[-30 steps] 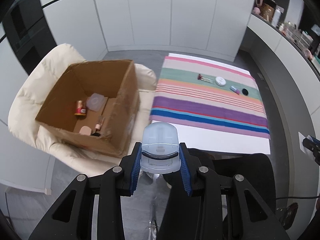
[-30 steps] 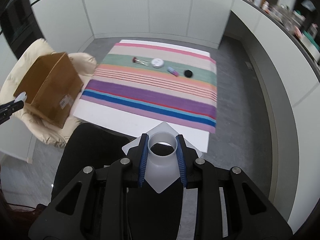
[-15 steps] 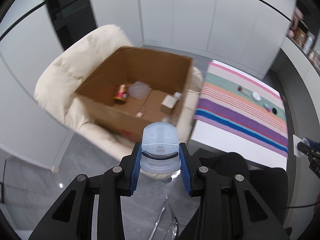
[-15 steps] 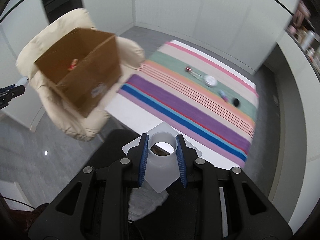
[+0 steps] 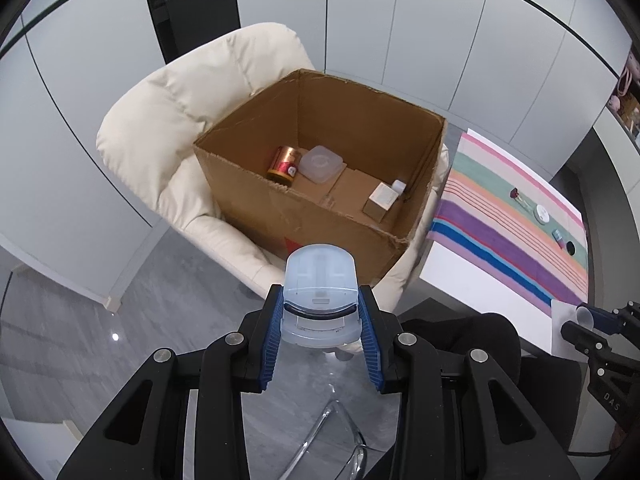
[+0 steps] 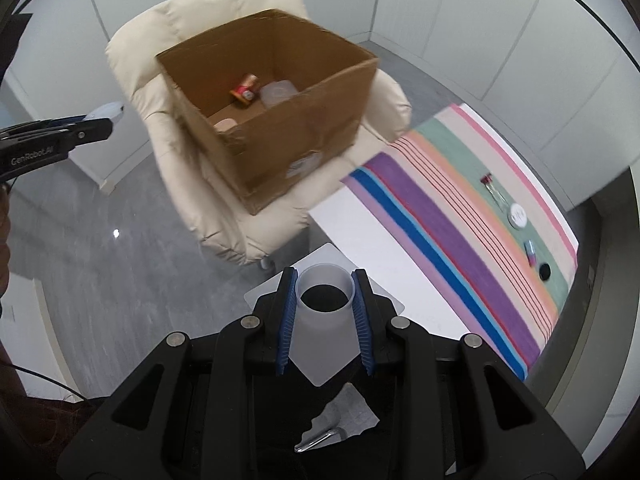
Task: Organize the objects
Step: 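Carry the frosted cap and white cup over the cardboard box with both tools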
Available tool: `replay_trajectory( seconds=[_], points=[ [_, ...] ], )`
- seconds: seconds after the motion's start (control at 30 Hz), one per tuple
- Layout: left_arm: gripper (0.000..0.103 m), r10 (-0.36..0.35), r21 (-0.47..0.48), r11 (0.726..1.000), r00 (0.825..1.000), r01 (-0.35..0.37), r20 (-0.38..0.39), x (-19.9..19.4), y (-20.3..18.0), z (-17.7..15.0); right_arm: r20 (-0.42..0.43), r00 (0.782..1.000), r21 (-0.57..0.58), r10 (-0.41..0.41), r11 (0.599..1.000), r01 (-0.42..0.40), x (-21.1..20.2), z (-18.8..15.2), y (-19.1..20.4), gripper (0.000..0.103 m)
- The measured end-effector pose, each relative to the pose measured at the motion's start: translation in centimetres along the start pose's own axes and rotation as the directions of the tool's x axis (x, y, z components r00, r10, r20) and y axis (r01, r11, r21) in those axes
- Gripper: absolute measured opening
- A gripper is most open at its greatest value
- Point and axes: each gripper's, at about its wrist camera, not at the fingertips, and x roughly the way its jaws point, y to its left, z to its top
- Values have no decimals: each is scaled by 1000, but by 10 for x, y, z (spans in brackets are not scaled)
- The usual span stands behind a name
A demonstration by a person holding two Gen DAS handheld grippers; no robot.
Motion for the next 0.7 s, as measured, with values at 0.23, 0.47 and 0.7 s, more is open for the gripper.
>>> replay_trajectory(
  seconds=[0.23, 0.47, 0.7],
  points=[
    [36, -10, -7, 1000, 1000, 10, -26, 10, 7, -4, 4, 1000, -39, 26, 999, -26, 5, 19, 22, 28],
    [36, 20, -26, 999, 999, -20, -26, 25, 14, 4, 13, 1000, -76, 9, 997, -8, 12, 43, 37, 28],
    [36, 30, -24, 999, 1000, -30, -5, 45, 17, 39, 45, 999, -61, -3, 998, 6, 25, 88, 39, 28]
  ],
)
